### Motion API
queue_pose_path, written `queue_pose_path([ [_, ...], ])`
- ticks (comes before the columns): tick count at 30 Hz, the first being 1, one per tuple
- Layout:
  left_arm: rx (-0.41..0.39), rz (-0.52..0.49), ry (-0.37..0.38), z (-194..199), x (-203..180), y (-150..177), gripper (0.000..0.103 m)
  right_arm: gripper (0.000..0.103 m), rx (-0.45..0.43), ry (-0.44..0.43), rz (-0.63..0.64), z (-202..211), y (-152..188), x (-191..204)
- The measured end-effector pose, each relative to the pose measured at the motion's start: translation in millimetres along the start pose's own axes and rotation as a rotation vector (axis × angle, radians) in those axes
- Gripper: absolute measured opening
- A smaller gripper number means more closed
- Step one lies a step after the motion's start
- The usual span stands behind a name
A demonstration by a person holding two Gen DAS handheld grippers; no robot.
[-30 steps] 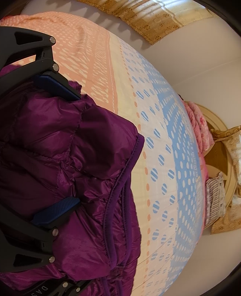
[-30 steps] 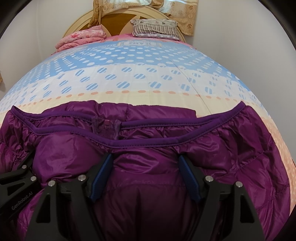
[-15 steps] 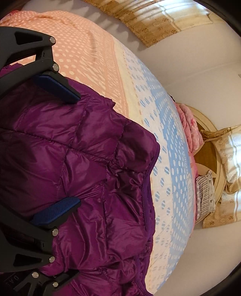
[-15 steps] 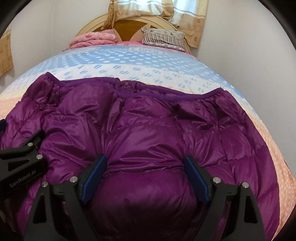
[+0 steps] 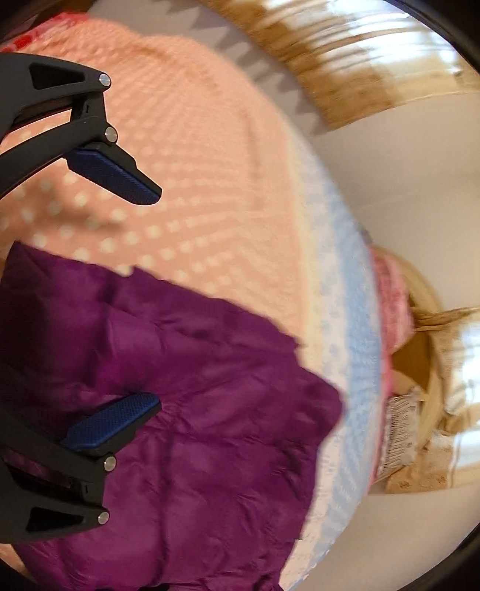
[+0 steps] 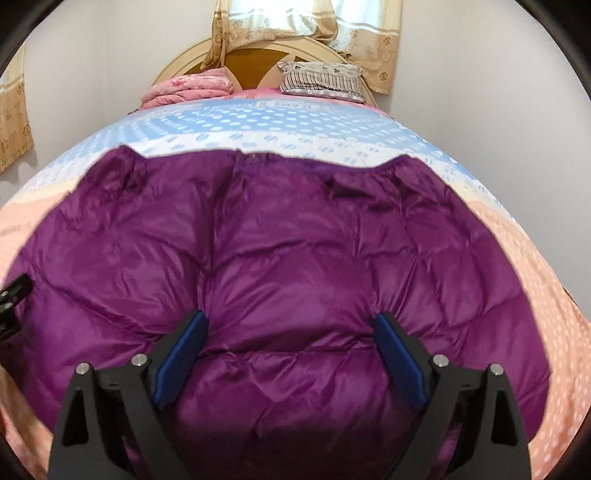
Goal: Fold large clothes
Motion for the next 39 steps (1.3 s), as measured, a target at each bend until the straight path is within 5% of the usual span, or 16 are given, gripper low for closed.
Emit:
queue_pose_path([
  [10,0.014,0.060,0.076,0.1,-8.7,11.2,0.102,0.097,0.023,0.021,0.034,7.7,-1.0,2.2],
  [17,0.021,0.090,0.137,6.5,-3.1,22.9,0.100,0.100,-0.038,0.029,0.035,23.3,22.4,7.9],
  [25,0.014,0.057,0.232,20.6,-24.0,27.2,0.052,0.101,-0.041,0.047,0.047,18.4,20.4,8.2],
  [27,-0.004,0.025,0.216,24.8,-28.3,22.9,0.021,0.101,-0.041,0.047,0.048,18.1,21.5,7.4],
  [30,-0.021,0.006,0.222,33.2,-31.8,16.2,0.012,0.101,-0.037,0.055,0.054,18.5,21.3,8.3],
  [39,-0.066,0.032,0.216,69.0,-11.7,11.9,0.008,0.101,-0.043,0.072,0.068,26.6,22.0,25.8],
])
Point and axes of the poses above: each gripper's, at about its wrist camera, not at the fingertips, and z roughly against the way its jaws point, x to its left, y to its underside, the point moved 7 cm from there along -z, roughly the way its jaws point, and after that the axes turned 11 degrees about y, right-handed, at the moved point
